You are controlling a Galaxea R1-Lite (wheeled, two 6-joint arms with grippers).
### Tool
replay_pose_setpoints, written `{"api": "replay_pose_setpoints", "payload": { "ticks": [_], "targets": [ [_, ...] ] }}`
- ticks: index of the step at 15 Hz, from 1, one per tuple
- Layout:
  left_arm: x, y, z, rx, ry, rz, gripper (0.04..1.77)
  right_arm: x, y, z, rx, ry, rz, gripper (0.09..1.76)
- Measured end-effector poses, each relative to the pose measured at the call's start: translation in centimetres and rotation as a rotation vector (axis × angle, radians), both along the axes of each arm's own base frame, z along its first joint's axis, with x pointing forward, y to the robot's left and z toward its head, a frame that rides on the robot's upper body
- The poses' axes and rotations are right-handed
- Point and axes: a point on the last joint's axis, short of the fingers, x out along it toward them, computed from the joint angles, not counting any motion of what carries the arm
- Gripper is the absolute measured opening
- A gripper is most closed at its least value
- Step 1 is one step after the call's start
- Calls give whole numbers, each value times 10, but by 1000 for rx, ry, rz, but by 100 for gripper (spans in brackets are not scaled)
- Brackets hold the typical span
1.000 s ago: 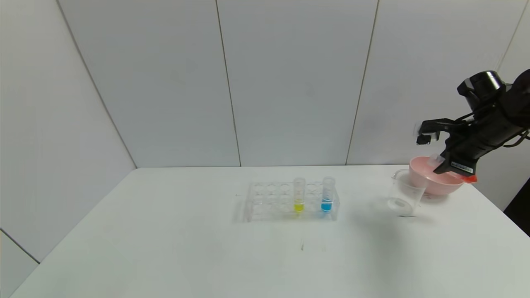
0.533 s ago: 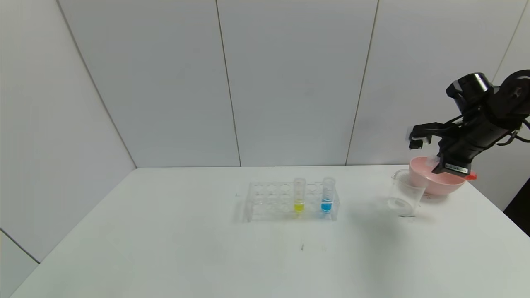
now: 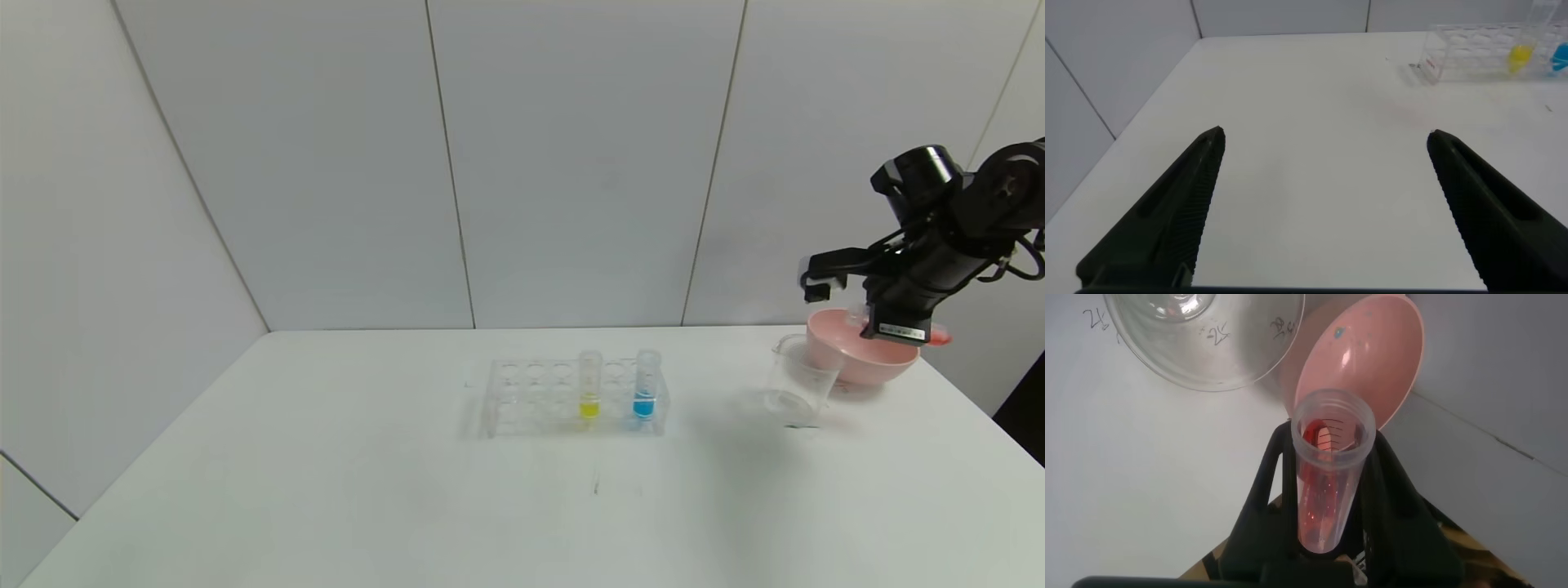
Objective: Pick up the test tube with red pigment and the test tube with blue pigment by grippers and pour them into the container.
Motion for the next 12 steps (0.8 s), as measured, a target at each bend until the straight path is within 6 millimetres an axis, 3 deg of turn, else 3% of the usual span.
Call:
{"api": "replay_pose_setpoints", "payload": {
  "ticks": [12],
  "targets": [
    [0, 0, 0, 0, 0, 0, 176, 14, 13, -1, -211, -50, 64, 51]
  ]
}}
